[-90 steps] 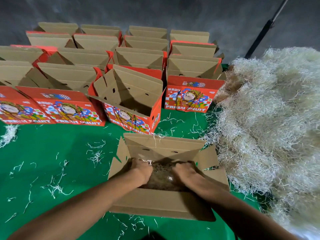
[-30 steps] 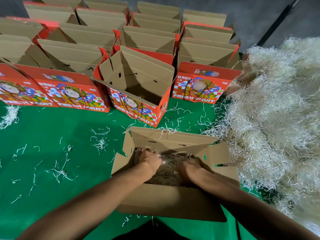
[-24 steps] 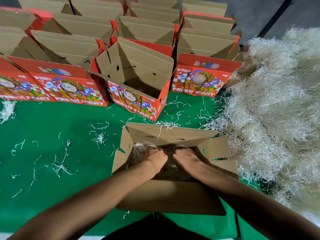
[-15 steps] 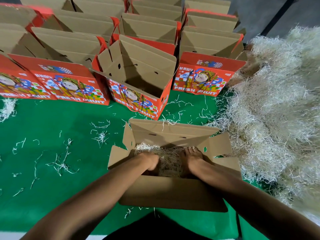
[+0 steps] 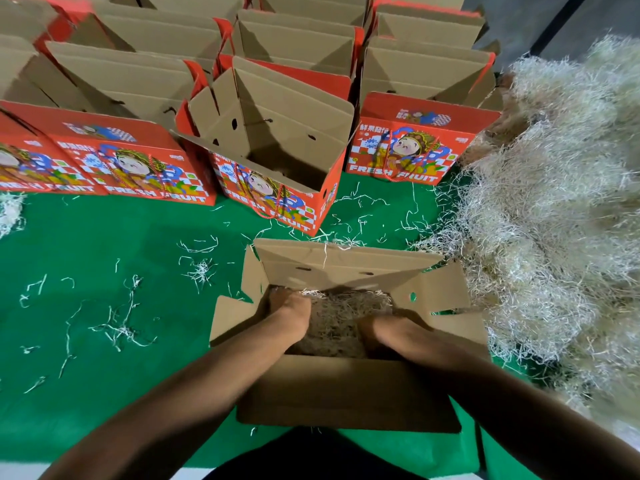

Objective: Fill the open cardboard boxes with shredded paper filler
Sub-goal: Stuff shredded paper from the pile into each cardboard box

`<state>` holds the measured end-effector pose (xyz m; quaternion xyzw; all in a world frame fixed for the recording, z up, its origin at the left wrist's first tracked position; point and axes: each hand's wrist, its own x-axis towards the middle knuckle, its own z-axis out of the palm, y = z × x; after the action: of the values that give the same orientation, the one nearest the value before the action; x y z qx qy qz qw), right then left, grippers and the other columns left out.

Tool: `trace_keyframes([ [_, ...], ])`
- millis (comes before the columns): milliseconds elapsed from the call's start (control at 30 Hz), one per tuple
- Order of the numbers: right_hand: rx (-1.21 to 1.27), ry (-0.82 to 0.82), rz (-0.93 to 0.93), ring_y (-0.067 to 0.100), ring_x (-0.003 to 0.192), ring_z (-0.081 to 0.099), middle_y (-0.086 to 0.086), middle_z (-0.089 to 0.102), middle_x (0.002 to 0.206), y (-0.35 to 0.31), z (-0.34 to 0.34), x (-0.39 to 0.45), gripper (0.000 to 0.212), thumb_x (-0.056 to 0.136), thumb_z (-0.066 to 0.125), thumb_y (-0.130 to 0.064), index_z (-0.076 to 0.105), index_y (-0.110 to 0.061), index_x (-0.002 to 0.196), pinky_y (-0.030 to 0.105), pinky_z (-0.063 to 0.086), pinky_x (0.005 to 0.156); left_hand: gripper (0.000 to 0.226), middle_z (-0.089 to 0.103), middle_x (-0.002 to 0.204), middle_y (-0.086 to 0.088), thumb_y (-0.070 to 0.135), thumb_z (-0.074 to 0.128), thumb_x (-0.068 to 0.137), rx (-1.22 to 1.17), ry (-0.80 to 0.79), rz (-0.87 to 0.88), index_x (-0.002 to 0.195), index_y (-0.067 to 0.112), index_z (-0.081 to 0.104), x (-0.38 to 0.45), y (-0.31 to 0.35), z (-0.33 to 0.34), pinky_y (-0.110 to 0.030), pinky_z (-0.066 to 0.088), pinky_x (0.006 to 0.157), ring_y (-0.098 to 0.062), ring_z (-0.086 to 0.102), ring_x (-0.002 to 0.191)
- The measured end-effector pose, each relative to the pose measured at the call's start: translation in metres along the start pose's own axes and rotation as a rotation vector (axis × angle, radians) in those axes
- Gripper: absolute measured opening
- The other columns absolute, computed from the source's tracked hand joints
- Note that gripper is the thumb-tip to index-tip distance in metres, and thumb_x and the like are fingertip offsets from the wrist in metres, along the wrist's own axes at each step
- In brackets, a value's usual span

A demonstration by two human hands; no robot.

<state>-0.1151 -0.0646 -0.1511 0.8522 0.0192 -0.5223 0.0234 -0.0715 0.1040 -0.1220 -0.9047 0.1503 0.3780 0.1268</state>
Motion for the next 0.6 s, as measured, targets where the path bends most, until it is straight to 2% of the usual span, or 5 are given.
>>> trace_keyframes([
  [233, -0.029, -0.068, 0.041, 0.03, 0.122, 0.057, 0.012, 0.057, 0.136, -0.008, -0.011, 0.005, 0.045, 0.096, 0.06, -0.032, 0.058, -0.009, 0.135, 0.038, 0.046, 0.102, 0.058, 0.044, 0.149, -0.011, -0.013, 0.051, 0.085, -0.207, -0.022, 0.212, 0.138, 0.011, 0.048, 0.003, -0.008, 0.0, -0.045, 0.042, 0.109, -0.031, 0.048, 0.132],
  [333, -0.05, 0.13, -0.028, 0.031, 0.112, 0.061, 0.014, 0.061, 0.126, -0.012, -0.023, 0.001, 0.034, 0.094, 0.061, -0.014, 0.059, -0.008, 0.128, 0.036, 0.048, 0.089, 0.039, 0.054, 0.137, -0.01, -0.001, 0.054, 0.09, -0.081, 0.117, 0.224, 0.127, 0.012, 0.057, -0.003, -0.005, -0.008, -0.047, 0.047, 0.101, -0.031, 0.053, 0.125],
  [433, 0.03, 0.347, -0.198, 0.026, 0.101, 0.062, 0.008, 0.064, 0.119, -0.022, -0.028, 0.004, 0.027, 0.096, 0.061, -0.023, 0.062, -0.02, 0.123, 0.031, 0.043, 0.079, 0.031, 0.06, 0.125, -0.01, 0.006, 0.057, 0.093, -0.005, 0.201, 0.217, 0.122, 0.014, 0.06, -0.012, -0.003, -0.018, -0.049, 0.048, 0.098, -0.031, 0.056, 0.118],
  [500, -0.001, 0.359, -0.308, 0.025, 0.115, 0.058, 0.006, 0.058, 0.134, -0.032, -0.027, 0.008, 0.033, 0.099, 0.056, -0.027, 0.057, -0.024, 0.133, 0.032, 0.045, 0.088, 0.03, 0.061, 0.123, -0.012, 0.003, 0.058, 0.092, -0.003, 0.143, 0.225, 0.121, 0.01, 0.06, -0.017, -0.003, -0.015, -0.046, 0.05, 0.096, -0.031, 0.059, 0.112],
  [600, -0.248, 0.358, -0.49, 0.029, 0.148, 0.025, 0.008, 0.024, 0.162, -0.039, -0.018, 0.012, 0.061, 0.096, 0.061, -0.019, 0.036, -0.021, 0.153, 0.046, 0.034, 0.116, 0.035, 0.056, 0.134, -0.017, 0.0, 0.053, 0.095, 0.044, -0.076, 0.205, 0.13, 0.004, 0.056, -0.019, -0.008, -0.001, -0.041, 0.047, 0.098, -0.031, 0.058, 0.117],
])
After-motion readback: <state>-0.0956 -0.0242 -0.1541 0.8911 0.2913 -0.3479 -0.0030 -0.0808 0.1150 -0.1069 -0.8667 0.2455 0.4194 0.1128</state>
